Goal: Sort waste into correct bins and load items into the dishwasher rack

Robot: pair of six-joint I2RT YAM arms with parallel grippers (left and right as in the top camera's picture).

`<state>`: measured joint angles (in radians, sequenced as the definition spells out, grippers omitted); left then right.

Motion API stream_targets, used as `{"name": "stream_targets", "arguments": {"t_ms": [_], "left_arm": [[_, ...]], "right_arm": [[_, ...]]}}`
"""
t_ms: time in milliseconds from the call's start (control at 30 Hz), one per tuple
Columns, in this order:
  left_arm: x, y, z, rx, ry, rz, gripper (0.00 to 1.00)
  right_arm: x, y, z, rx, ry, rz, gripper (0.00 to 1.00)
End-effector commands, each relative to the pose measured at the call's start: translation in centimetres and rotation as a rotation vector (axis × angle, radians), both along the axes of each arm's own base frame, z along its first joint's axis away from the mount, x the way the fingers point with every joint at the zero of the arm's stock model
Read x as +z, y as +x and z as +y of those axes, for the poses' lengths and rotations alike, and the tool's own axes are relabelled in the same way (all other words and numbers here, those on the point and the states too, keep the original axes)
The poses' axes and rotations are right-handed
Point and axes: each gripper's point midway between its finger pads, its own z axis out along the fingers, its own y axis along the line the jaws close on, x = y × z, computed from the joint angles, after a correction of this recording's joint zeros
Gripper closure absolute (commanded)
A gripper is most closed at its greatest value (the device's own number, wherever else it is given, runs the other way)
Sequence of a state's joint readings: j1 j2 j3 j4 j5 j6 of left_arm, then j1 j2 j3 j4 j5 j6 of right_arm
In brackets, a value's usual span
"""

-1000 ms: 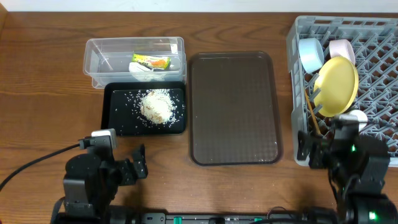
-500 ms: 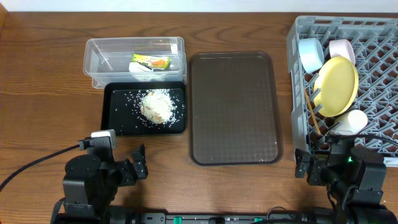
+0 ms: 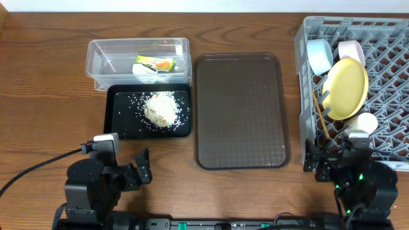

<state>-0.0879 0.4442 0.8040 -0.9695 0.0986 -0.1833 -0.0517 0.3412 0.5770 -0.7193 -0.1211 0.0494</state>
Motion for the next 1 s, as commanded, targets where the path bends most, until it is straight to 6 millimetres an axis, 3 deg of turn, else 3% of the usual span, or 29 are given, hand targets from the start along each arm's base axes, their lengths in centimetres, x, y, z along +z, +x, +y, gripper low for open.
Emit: {"name": "stream_targets", "arguments": {"t_ms": [0,200,367,500,633,967], "left_arm": [[-0.2,0.0,0.1,0.004,0.003,0.005,0.0],[-0.2,0.0,0.1,0.004,0.003,0.005,0.0],[-0.2,0.0,0.1,0.004,0.003,0.005,0.0],[-0.2,0.0,0.1,0.004,0.003,0.005,0.0],[-0.2,0.0,0.1,0.004,0.003,0.005,0.0],[-0.2,0.0,0.1,0.004,0.003,0.005,0.0]], "right_arm": [[-0.5,0.5,1.1,0.049,0.006,-0.123,0.01],[0.8,2.0,2.5,0.108,0.01,-0.437,0.01],[0.5,2.6,2.4,0.1,0.005,-0.554,0.01],[-0.7,3.2,1.4,0.041,-0.006,-0.566,0.01],[-4.8,3.2,1.3,0.039,-0.013,-0.402,0.01],[-4.8,3.3,1.2,0.032,-0.015,-0.404,0.01]]}}
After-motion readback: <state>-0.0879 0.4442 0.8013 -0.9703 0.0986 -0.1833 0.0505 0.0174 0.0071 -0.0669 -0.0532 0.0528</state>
